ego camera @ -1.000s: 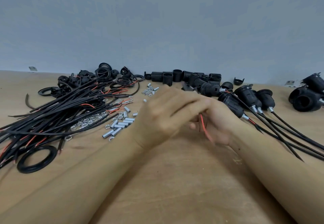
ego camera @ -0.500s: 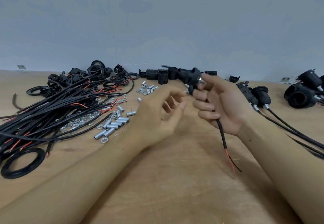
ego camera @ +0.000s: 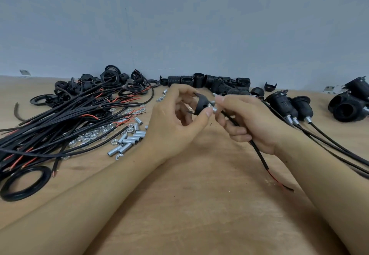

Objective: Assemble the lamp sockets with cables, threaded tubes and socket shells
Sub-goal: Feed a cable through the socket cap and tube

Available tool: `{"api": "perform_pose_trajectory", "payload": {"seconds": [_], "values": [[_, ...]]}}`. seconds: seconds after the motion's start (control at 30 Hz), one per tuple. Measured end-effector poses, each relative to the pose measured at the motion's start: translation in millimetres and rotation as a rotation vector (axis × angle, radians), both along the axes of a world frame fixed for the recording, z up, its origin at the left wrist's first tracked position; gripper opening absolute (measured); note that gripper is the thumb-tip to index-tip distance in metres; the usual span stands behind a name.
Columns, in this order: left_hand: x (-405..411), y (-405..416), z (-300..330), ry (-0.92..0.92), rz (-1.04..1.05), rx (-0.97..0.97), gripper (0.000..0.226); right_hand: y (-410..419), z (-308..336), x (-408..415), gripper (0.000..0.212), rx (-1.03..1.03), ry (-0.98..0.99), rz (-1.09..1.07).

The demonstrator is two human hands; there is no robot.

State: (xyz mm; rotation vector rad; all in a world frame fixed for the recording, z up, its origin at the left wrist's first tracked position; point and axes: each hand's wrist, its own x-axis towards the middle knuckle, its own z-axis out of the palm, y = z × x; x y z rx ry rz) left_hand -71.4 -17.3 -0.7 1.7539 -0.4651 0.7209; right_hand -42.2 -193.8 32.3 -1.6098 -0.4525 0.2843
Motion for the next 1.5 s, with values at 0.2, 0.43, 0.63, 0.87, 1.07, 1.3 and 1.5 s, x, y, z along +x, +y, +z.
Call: {"api": "perform_pose_trajectory", "payload": {"seconds": [0.2, 0.43, 0.63, 0.87, 1.07, 1.3, 1.5], "values": [[-3.5, -6.2, 0.1, 0.174, -0.174, -0.153, 0.028, -10.6, 1.2, 12.8, 0.019, 0.251, -0.095, -0.196], [3.3, -2.9, 6.4, 0.488, -0.343, -0.578, 0.016, -13.5, 1.1, 15.6, 0.023, 0.232, -0.040, -0.113], [8.4, 4.5, 10.4, 0.539, -0.383, -0.803, 0.007, -13.6, -1.6, 16.2, 0.022, 0.164, -0.100, -0.136], [10.2, 10.3, 16.4, 0.501, -0.354, -0.921, 0.014, -10.4, -4.8, 14.3, 0.015, 0.130, -0.091, -0.133], [11.8, 23.4, 23.4, 0.594, -0.431, -1.197, 0.044, -11.4, -2.9, 11.7, 0.015, 0.041, -0.134, -0.127], [9.2, 24.7, 20.2, 0.667, -0.514, -1.071, 0.037, -1.5, -7.4, 5.7, 0.011, -0.057, -0.289, -0.171], [9.4, 22.2, 18.6, 0.678, -0.544, -0.962, 0.040, 0.8, -10.3, 5.2, 0.008, -0.165, -0.440, -0.279]]}}
